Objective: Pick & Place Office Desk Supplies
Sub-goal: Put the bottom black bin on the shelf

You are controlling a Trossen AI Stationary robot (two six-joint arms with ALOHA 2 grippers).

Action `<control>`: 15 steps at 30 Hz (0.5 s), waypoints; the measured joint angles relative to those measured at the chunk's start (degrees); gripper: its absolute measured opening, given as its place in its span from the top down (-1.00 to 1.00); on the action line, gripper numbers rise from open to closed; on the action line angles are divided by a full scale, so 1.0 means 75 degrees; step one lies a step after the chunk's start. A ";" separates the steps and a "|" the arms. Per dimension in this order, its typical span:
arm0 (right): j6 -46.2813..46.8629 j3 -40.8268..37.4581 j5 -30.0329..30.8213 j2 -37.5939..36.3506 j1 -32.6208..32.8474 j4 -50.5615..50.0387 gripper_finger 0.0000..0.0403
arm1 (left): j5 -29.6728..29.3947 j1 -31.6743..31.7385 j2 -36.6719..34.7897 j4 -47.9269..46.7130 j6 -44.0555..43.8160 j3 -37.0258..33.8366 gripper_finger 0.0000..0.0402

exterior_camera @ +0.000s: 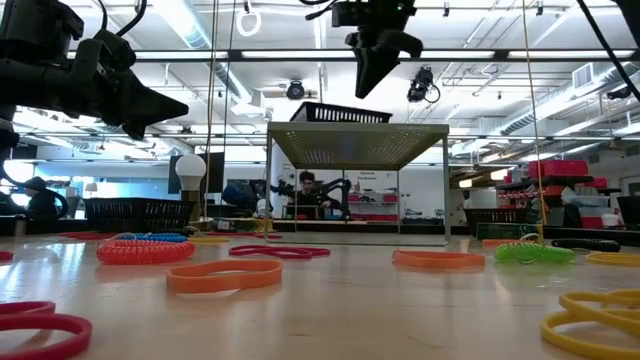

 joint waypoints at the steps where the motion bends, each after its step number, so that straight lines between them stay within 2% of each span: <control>1: 0.0477 0.0000 0.0077 -0.0011 0.0000 0.0011 0.70 | -0.0001 0.0000 0.0000 0.0000 -0.0024 0.0000 0.95; 5: 0.2804 0.0000 0.0336 -0.0053 0.0006 0.0253 0.56 | 0.0000 0.0000 0.0000 0.0000 -0.0085 0.0000 0.95; 9: 0.5961 0.0000 0.0275 -0.0050 0.0006 0.1148 0.36 | 0.0000 0.0000 0.0000 -0.0002 -0.0096 0.0000 0.95; 12: 0.7955 0.0000 -0.0229 -0.0046 -0.0098 0.1916 0.20 | 0.0000 0.0000 0.0000 0.0000 -0.0096 0.0000 0.95; 15: 0.8659 0.0006 -0.0807 0.0105 -0.0160 0.2529 0.09 | 0.0000 0.0000 0.0000 0.0001 -0.0011 0.0000 0.95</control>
